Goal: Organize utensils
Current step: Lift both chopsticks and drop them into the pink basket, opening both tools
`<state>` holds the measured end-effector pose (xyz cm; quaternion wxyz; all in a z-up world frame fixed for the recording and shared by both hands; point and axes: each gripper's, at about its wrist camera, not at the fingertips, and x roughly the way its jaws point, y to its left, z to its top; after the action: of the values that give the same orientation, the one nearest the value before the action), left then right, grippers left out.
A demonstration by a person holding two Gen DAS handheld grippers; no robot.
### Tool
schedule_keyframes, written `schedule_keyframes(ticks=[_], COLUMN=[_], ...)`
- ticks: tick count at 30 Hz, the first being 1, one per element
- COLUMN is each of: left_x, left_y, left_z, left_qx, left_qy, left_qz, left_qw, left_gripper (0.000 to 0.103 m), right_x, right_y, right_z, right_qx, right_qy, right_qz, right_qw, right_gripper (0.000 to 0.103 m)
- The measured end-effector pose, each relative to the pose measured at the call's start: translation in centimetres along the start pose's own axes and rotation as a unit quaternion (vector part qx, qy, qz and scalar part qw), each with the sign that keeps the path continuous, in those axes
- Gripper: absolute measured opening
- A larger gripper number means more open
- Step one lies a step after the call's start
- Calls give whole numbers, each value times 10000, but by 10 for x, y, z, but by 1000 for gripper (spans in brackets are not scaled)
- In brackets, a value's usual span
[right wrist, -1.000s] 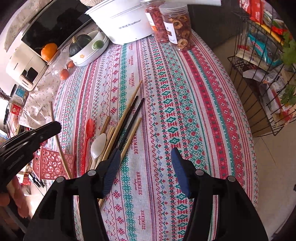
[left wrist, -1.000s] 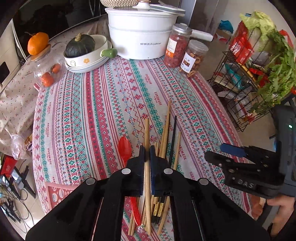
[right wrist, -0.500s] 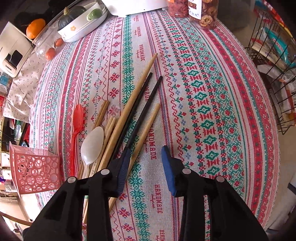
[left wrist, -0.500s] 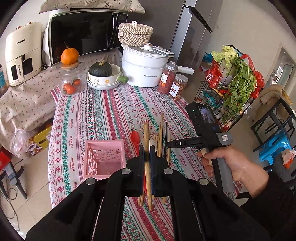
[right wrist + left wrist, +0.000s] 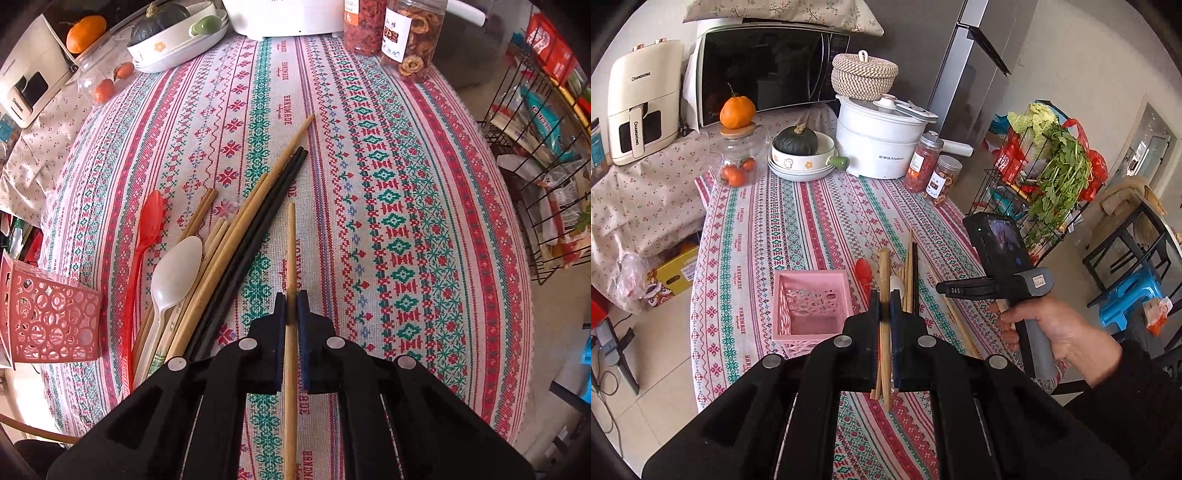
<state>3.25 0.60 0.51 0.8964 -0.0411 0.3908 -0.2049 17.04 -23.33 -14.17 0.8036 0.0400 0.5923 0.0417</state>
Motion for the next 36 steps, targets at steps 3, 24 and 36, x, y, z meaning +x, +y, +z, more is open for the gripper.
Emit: schedule_keyframes(ticks=[3,24,36], left_x=[-10,-89,-75], left_y=[-1,22,44], left_z=[1,38,51], left_qx=[23,-473,-549], left_qy=[-112,-1532,-1768], left_qz=[-45,117,630], left_qw=[9999,9870,9807], left_gripper=[4,4,4], right_x=[-25,-209,-245], right_y=[-7,13,58], right_z=[-6,-50,-39], right_qx=[94,-296,-605], right_qy=[-294,-2585,-3410], right_qz=[153,1334,1779], right_qw=[9994,9563,9211], right_gripper=[6,6,6])
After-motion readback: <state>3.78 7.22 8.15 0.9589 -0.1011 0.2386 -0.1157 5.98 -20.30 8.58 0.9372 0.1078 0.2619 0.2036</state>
